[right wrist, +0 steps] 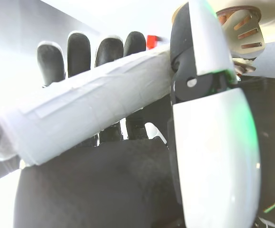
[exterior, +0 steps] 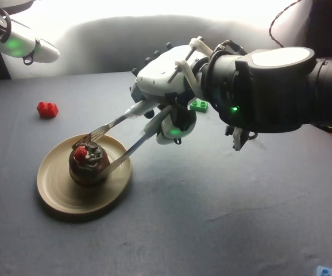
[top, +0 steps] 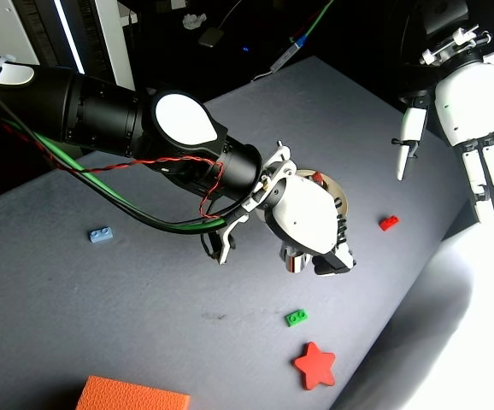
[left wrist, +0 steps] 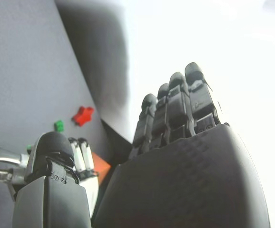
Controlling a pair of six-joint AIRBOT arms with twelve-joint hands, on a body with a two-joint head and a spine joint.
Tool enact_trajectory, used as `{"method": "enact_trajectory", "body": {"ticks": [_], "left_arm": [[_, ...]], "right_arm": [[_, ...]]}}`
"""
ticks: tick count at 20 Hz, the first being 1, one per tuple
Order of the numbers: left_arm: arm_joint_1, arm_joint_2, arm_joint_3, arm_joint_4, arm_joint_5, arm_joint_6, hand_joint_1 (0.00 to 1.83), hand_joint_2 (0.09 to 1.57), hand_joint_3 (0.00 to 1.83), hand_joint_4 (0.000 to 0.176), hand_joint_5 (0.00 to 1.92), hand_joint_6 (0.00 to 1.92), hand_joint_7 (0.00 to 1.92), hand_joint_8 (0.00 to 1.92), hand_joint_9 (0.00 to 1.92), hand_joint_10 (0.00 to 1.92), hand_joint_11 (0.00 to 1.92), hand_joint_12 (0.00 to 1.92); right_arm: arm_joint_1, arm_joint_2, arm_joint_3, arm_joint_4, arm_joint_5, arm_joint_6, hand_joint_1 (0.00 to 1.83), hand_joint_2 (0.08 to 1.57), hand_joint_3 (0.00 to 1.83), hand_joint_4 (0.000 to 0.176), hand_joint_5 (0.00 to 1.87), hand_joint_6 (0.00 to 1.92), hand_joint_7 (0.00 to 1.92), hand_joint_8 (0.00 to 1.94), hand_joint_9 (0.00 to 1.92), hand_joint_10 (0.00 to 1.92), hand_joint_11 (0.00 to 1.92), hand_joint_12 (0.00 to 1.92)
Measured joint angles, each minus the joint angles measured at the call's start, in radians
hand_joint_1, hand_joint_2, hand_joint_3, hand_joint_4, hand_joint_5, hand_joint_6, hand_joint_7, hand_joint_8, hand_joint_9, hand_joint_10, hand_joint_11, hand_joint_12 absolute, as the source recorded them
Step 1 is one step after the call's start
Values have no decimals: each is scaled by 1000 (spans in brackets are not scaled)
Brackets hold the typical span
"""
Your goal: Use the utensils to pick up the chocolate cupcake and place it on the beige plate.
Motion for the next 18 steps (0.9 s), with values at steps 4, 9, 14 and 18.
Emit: {"method": "enact_trajectory", "body": {"ticks": [4, 9, 14, 18], "left_arm": [[0, 0, 0, 0, 0, 0, 246, 1143, 2, 0, 18, 0, 15, 0, 60, 0, 0, 172], [0, 0, 0, 0, 0, 0, 248, 1142, 1, 0, 25, 2, 15, 1, 43, 0, 0, 178], [0, 0, 0, 0, 0, 0, 258, 1140, 0, 0, 29, 0, 19, 0, 28, 0, 0, 196], [-1, 0, 0, 0, 0, 0, 260, 1140, 0, 0, 37, 1, 27, 3, 43, 2, 0, 234]], "right_arm": [[0, 0, 0, 0, 2, -11, 1018, 1244, 2, 0, 720, 1380, 481, 1142, 393, 1329, 284, 1649], [0, 6, 0, 0, 3, -16, 1057, 1094, 0, 0, 486, 954, 476, 1128, 405, 1298, 323, 1610], [0, 6, 0, 0, 5, -24, 1049, 1096, 0, 0, 436, 974, 442, 1138, 379, 1306, 312, 1563], [1, 13, -2, 0, 8, -26, 1046, 1106, 1, 0, 424, 975, 426, 1154, 365, 1309, 291, 1581]]}}
